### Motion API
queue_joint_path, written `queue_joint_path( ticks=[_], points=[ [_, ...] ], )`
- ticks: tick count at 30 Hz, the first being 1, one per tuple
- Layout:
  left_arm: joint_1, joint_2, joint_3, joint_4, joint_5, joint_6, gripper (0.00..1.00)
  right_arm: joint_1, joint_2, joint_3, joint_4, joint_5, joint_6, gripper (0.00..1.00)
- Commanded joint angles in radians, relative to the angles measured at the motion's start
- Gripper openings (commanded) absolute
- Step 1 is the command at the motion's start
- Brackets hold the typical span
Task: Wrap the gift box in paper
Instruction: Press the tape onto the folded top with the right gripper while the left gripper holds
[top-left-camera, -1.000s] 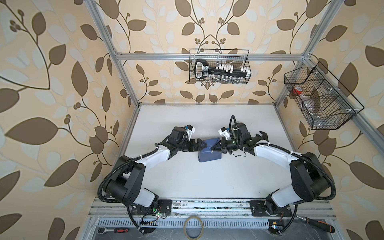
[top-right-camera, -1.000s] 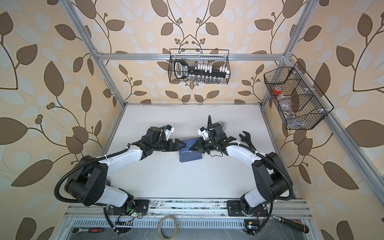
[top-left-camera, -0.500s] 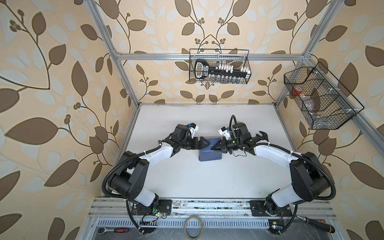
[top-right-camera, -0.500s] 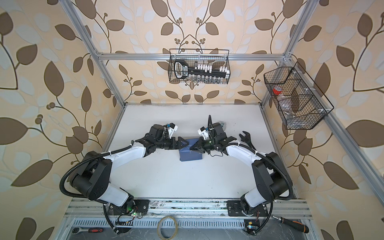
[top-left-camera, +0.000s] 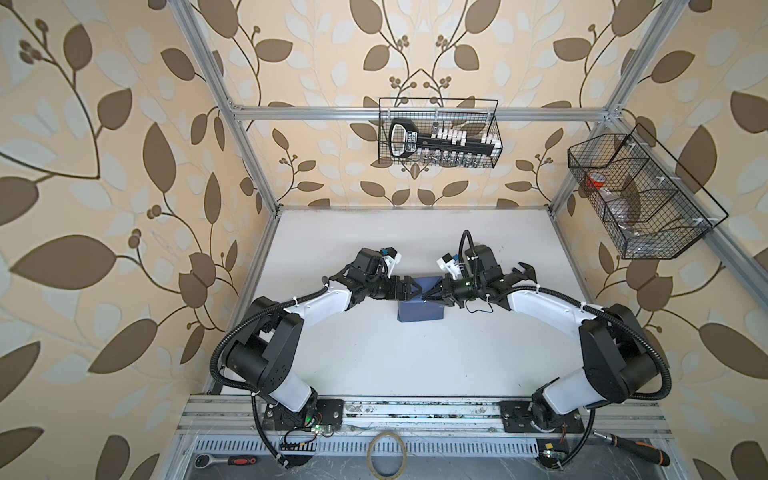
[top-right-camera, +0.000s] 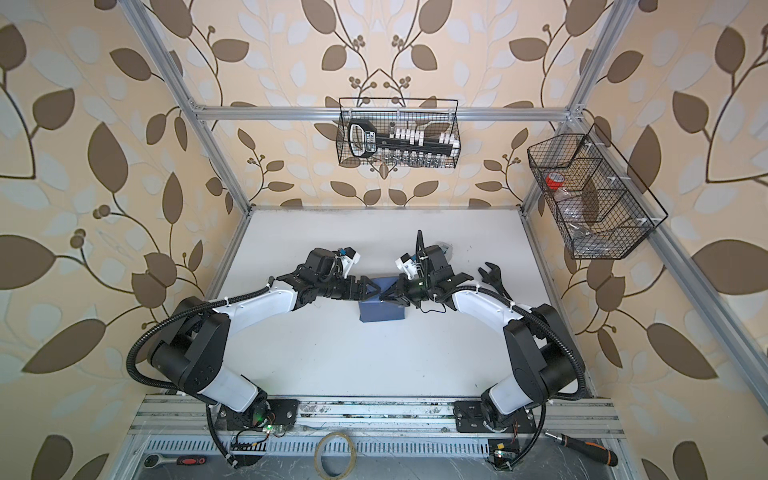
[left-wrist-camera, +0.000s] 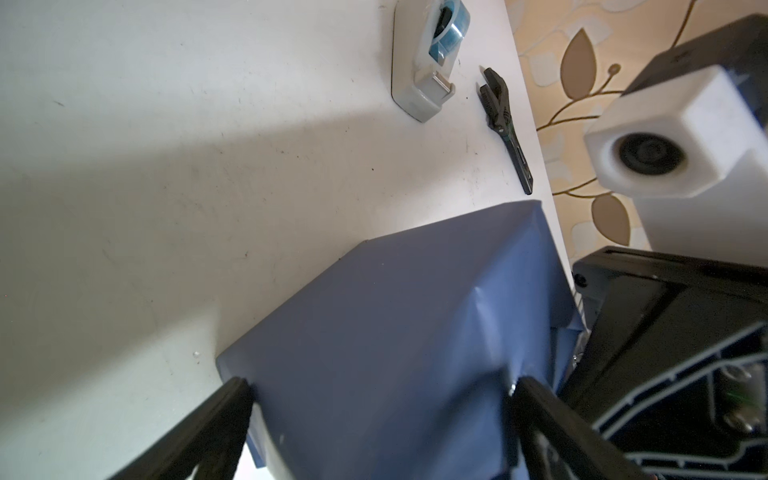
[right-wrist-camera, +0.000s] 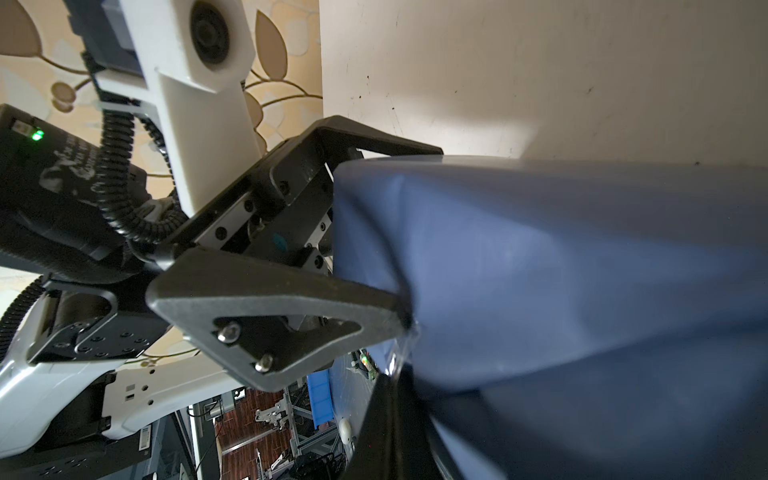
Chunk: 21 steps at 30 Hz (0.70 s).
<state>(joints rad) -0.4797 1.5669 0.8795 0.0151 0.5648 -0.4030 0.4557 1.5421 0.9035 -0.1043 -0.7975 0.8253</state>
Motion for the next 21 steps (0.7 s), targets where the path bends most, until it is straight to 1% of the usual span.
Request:
queue_joint_path(
  ticks=[1,7,14,21],
  points=[
    [-0.025,0.032,0.018,-0.074,-0.041,0.069,0.98,0.004,0.050,-0.036,-0.092,0.080,-0.010,0.00],
    [-0.030,0.022,0.008,-0.135,-0.098,0.108,0.97,0.006,0.034,-0.024,-0.103,0.083,-0.005,0.00],
    [-0.031,0.010,0.006,-0.194,-0.168,0.146,0.96,0.011,0.010,-0.007,-0.121,0.090,0.005,0.12],
    [-0.032,0.016,0.006,-0.199,-0.184,0.154,0.96,0.022,-0.009,0.008,-0.152,0.105,0.015,0.25]
  ],
)
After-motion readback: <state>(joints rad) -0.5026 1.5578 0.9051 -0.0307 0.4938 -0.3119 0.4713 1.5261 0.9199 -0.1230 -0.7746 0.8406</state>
